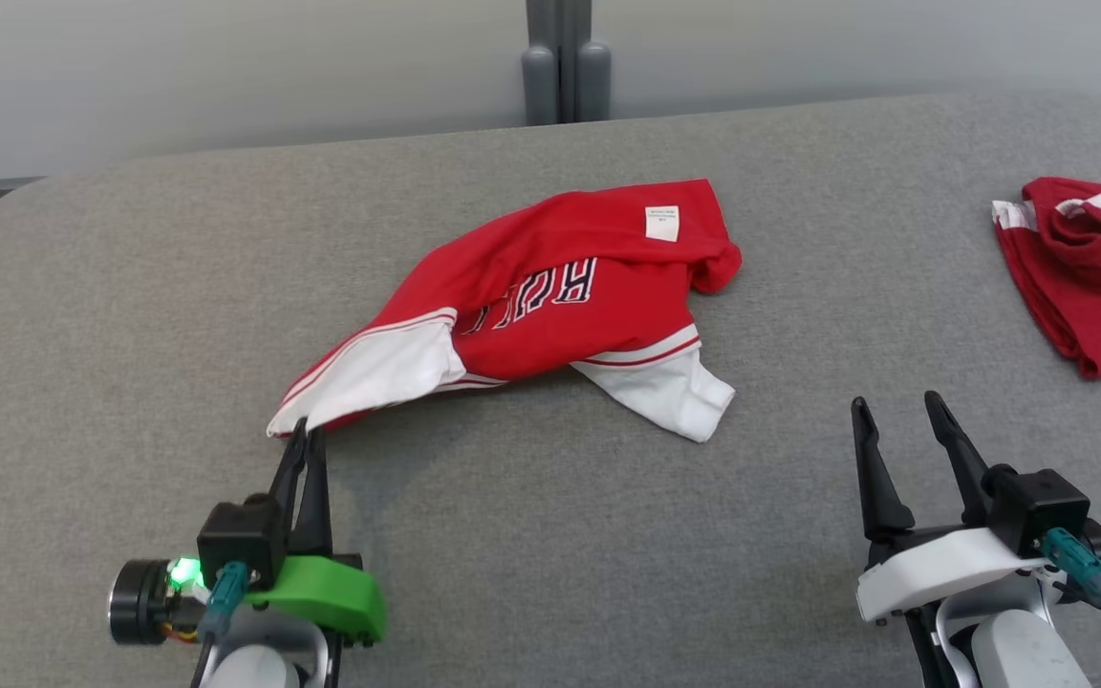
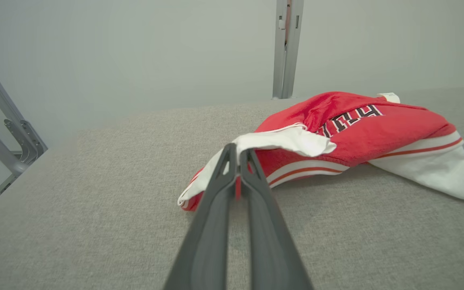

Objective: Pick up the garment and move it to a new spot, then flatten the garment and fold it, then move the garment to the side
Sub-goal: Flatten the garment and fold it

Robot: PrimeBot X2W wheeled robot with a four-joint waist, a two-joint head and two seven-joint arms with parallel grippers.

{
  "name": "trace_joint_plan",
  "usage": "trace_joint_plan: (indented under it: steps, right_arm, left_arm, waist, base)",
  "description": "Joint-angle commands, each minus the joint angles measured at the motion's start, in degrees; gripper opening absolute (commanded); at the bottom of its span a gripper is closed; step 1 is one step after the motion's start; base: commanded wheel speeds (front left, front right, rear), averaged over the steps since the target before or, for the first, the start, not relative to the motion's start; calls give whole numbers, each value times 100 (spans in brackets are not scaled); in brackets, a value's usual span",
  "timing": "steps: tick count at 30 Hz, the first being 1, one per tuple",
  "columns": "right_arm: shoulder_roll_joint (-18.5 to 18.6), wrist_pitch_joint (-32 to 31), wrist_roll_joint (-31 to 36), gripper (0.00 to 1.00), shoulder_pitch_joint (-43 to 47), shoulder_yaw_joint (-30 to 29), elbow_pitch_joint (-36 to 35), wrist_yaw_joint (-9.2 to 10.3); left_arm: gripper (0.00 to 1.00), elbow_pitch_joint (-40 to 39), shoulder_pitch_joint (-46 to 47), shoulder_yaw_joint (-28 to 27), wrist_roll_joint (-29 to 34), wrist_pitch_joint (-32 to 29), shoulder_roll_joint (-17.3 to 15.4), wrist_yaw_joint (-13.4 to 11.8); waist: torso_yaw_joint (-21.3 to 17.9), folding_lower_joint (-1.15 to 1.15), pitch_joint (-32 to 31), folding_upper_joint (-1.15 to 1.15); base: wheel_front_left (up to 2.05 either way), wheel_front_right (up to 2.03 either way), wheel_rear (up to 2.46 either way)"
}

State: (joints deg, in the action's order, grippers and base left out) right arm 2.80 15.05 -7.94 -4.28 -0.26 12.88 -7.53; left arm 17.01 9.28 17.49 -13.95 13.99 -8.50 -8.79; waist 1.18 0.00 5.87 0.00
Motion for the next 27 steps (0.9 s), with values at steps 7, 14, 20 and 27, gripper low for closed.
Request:
trace_joint_plan:
  steps: [7, 14, 20, 27]
  right_arm:
    - [17, 18, 53, 100, 98, -131, 24, 9]
    - [17, 18, 56, 100, 25, -105, 74, 9]
    - [17, 18, 95, 100, -25, -84, 102, 9]
    - [17, 18, 105, 100, 42, -183, 90, 9]
  left_arm:
    - [0, -806, -1127, -151, -252, -410, -225, -224]
    - [0, -350, -1385, -32, -539, -535, -91, -48]
    - [1, 334, -1154, 160, -596, -470, 80, 135]
    - [100, 610, -1105, 44, -664, -250, 27, 120]
  waist:
    - [389, 0, -214, 0]
    - [336, 0, -170, 0]
    - [187, 0, -157, 0]
    - [174, 0, -163, 0]
  base:
    - [0, 0, 0]
    - [0, 0, 0]
    - [0, 0, 0]
    - [0, 0, 0]
